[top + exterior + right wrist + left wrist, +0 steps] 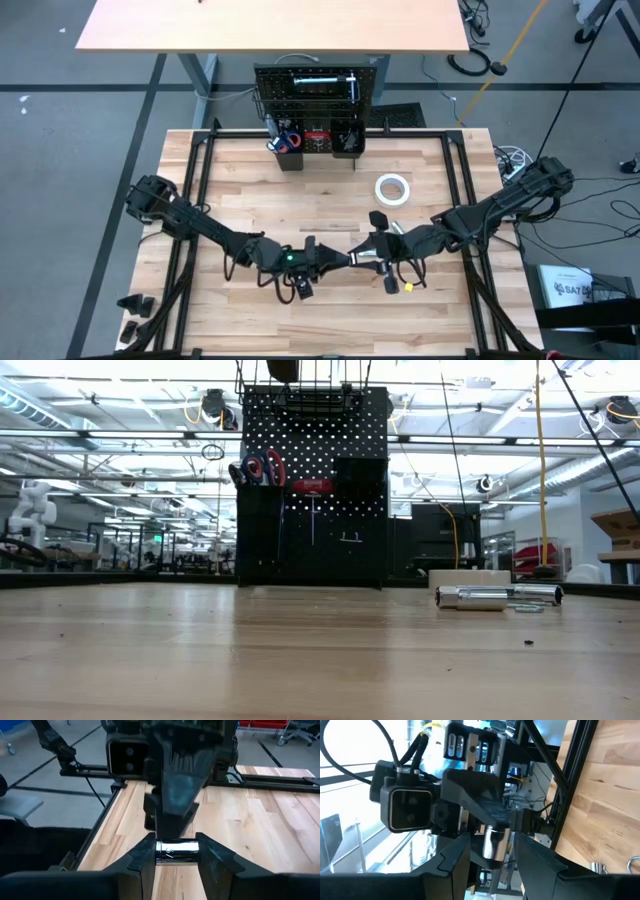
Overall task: Hang tools onto peg board
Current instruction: Put the bottom socket into the right black bin on the peg board
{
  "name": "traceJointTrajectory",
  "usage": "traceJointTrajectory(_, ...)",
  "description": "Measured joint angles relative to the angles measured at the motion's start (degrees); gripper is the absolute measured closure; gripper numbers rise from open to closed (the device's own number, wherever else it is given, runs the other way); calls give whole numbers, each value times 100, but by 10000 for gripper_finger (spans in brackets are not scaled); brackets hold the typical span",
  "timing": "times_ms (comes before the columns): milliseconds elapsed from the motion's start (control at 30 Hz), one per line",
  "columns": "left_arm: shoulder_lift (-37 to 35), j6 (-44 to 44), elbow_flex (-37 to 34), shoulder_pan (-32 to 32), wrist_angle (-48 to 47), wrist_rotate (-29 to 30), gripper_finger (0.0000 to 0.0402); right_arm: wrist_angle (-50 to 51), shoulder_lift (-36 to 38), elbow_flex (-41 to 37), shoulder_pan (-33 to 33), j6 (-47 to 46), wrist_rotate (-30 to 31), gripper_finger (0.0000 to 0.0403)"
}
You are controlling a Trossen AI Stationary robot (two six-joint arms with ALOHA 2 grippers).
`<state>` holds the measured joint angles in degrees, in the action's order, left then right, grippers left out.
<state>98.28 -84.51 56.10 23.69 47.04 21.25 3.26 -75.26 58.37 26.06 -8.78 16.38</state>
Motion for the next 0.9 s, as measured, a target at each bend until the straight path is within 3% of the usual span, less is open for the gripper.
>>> traceJointTrajectory(367, 0, -2, 119, -133, -125, -316, 249, -189, -41, 6, -45, 61, -17, 287)
traceJointTrajectory(567, 0, 14, 405, -205, -797, -316, 249, -320, -235, 9, -193, 50, -34, 288)
traceJointTrajectory(900, 0, 165, 415, -228, -915, 37, 249, -320, -229, 9, -243, 42, -171, 288)
